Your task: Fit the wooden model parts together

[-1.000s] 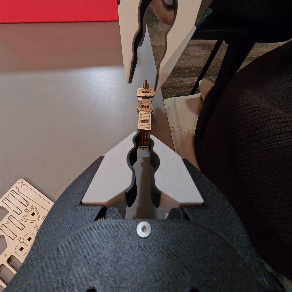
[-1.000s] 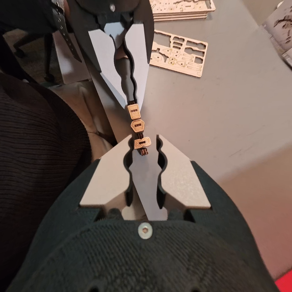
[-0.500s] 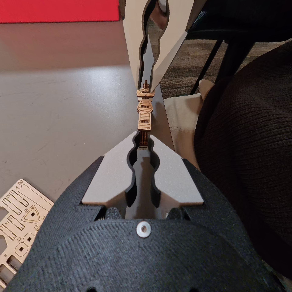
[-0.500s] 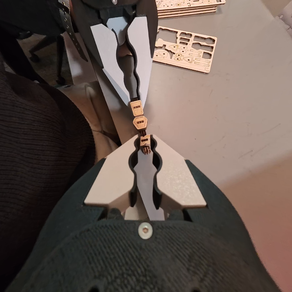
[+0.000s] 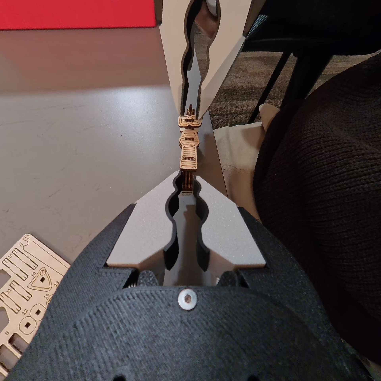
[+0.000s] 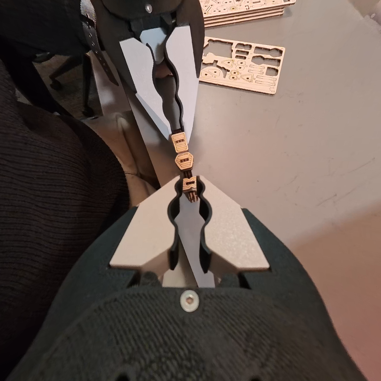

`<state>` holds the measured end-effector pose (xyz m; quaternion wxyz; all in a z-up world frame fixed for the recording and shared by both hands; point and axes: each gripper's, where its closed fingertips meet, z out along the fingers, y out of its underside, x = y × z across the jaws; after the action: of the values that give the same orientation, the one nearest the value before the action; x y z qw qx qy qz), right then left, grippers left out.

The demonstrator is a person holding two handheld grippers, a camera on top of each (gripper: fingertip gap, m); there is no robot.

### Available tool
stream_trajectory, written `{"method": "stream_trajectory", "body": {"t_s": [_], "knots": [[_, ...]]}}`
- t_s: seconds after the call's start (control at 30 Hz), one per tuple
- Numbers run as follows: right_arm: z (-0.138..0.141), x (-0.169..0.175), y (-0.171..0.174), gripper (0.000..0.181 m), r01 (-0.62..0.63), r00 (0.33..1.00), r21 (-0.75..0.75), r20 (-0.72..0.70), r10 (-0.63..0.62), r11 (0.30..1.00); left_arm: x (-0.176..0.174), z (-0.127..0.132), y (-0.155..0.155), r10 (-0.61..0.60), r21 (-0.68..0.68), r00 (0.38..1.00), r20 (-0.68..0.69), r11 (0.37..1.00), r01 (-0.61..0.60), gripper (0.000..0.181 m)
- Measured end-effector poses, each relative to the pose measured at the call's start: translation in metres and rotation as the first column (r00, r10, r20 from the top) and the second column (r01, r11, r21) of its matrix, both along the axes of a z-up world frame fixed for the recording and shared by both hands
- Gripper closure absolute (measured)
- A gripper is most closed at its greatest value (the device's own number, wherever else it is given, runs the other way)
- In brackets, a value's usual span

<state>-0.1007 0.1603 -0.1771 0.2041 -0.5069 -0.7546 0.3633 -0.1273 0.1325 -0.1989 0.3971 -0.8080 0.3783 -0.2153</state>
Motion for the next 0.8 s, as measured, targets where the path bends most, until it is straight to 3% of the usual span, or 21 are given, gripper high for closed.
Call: {"method": "stream_trajectory", "body": {"t_s": [0.8], "knots": [[-0.0042,0.0023,0.0019,0.171,0.002,1.0,0.023,0.027,-0.003,1.0,-0.0002,-0.0004,0.0003,0.0,-0.001,1.0,0.001,1.0,0.0,0.173]]}}
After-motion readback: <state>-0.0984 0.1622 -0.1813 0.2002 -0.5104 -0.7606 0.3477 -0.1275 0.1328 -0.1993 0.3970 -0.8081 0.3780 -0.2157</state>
